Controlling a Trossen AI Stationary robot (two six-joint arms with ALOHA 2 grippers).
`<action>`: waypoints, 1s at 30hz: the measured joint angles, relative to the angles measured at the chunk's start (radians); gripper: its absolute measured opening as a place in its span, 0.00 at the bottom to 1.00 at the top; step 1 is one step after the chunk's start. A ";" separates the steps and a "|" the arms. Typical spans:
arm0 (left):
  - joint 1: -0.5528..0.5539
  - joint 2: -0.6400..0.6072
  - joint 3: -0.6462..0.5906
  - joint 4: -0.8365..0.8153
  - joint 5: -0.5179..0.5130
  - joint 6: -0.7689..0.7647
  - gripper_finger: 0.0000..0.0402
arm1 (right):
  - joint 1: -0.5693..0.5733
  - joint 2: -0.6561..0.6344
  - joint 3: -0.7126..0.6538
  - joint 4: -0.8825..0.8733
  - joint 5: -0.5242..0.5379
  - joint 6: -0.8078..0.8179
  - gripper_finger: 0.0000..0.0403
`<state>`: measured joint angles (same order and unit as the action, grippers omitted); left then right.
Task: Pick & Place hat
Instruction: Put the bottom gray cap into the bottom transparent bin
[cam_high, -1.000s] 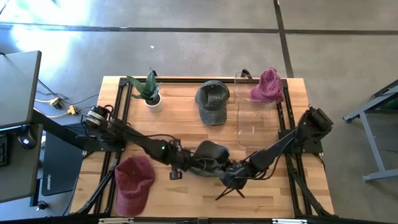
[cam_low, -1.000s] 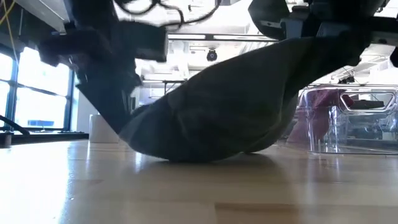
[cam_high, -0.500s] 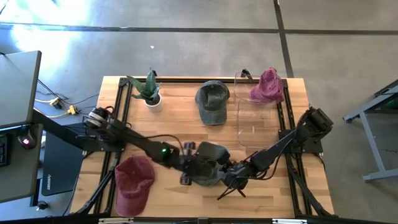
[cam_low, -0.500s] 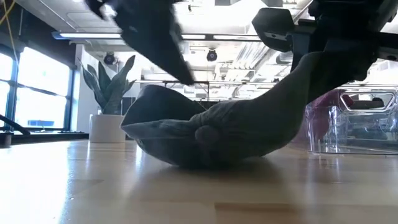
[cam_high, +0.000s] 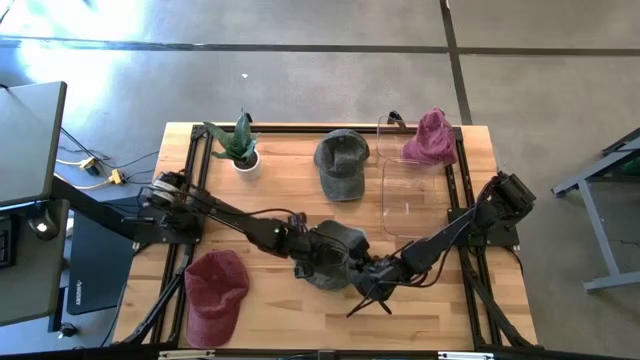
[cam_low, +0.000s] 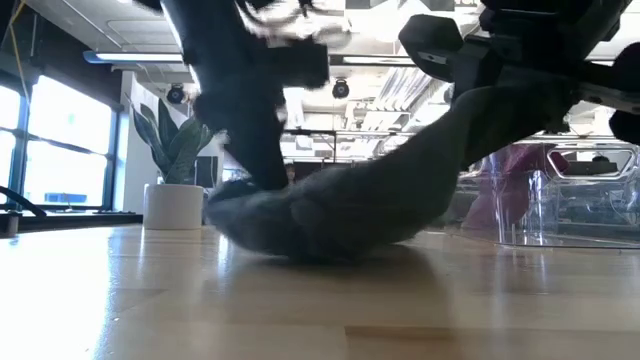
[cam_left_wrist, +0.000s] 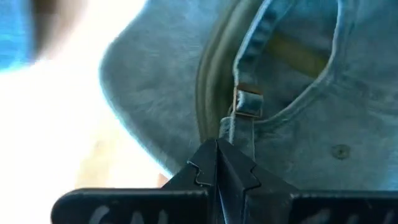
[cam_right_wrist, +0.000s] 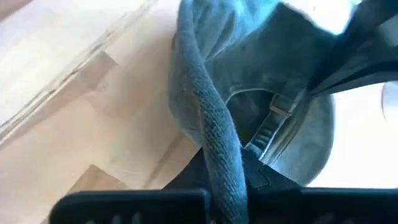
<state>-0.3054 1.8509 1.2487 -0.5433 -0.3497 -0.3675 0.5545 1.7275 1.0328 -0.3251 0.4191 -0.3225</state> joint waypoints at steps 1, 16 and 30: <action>-0.010 -0.023 0.004 -0.008 -0.006 0.006 0.00 | 0.000 0.000 0.000 -0.003 0.000 0.001 0.03; -0.101 0.034 0.008 0.188 0.059 0.211 0.00 | 0.005 -0.001 0.000 -0.007 -0.010 0.004 0.06; -0.138 0.031 0.140 0.040 -0.034 0.209 0.00 | 0.003 -0.001 0.000 -0.005 0.003 0.007 0.05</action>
<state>-0.4436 1.8820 1.3882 -0.5033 -0.3837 -0.1583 0.5571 1.7267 1.0328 -0.3298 0.4226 -0.3153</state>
